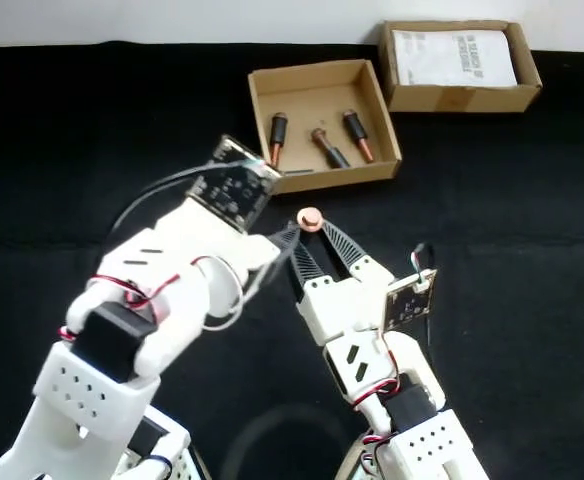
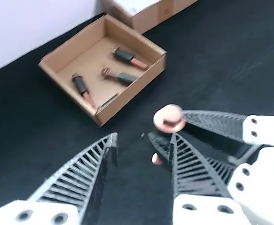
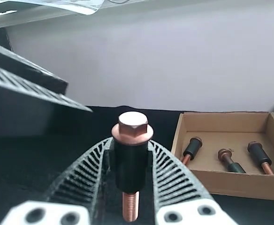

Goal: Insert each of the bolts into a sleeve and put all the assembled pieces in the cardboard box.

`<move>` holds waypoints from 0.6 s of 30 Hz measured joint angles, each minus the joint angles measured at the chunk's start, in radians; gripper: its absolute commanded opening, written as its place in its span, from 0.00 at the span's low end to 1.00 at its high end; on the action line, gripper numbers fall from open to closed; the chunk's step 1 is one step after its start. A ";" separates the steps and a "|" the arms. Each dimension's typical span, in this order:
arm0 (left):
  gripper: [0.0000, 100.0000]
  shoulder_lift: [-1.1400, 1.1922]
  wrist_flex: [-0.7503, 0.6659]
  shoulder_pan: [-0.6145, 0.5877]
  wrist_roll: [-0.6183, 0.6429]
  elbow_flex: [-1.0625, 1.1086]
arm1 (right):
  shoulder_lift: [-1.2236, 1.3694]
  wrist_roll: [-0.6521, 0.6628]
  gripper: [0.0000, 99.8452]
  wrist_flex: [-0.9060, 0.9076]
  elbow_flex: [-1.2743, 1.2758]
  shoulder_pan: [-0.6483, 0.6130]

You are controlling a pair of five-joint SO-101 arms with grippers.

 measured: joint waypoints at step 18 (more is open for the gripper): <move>0.02 -0.304 0.017 -0.331 -0.006 0.138 | 0.000 0.000 0.01 0.000 -0.006 0.135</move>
